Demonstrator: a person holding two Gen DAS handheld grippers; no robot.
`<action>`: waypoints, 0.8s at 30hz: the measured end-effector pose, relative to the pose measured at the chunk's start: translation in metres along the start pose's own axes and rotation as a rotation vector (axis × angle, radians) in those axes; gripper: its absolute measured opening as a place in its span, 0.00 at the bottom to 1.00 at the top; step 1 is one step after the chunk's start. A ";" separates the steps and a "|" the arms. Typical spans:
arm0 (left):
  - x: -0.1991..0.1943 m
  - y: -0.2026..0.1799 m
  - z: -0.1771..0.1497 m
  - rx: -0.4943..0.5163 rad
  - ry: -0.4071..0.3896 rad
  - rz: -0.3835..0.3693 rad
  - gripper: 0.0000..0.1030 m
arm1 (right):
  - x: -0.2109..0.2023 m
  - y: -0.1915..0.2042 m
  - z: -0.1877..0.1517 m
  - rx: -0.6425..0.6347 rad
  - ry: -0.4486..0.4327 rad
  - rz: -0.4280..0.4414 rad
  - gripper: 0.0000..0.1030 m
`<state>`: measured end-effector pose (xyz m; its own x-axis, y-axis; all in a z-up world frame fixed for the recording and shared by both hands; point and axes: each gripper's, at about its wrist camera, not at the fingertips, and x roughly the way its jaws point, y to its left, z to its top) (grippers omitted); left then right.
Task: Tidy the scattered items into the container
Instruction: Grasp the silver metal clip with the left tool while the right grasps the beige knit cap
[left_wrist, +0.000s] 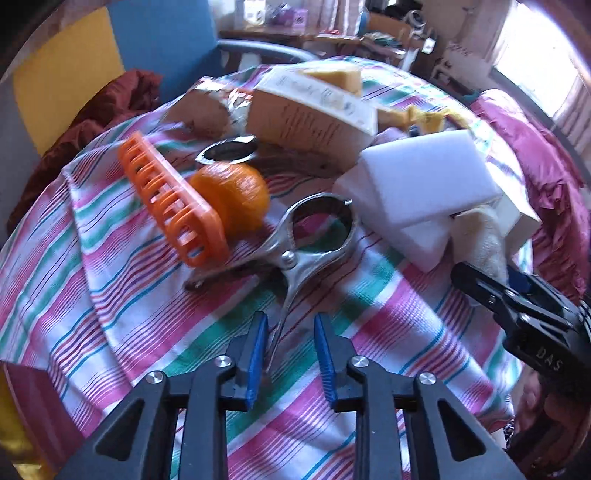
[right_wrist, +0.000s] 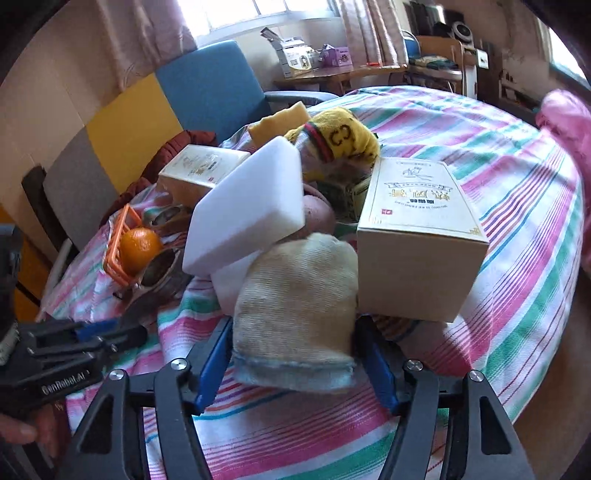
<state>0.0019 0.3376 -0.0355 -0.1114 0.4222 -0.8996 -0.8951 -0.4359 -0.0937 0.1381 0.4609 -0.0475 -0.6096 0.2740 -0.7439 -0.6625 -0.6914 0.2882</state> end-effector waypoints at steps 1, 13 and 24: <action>-0.001 -0.001 -0.001 -0.003 0.003 -0.015 0.12 | 0.001 -0.003 0.001 0.011 0.002 0.017 0.68; -0.055 -0.027 -0.026 -0.076 -0.069 -0.085 0.41 | 0.003 0.003 -0.001 -0.056 -0.012 0.026 0.73; 0.005 -0.018 0.017 0.024 0.013 -0.011 0.47 | 0.000 -0.003 0.004 -0.022 0.010 0.037 0.72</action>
<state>0.0099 0.3608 -0.0311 -0.0961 0.4161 -0.9042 -0.9064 -0.4119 -0.0932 0.1386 0.4656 -0.0462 -0.6288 0.2415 -0.7391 -0.6301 -0.7153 0.3023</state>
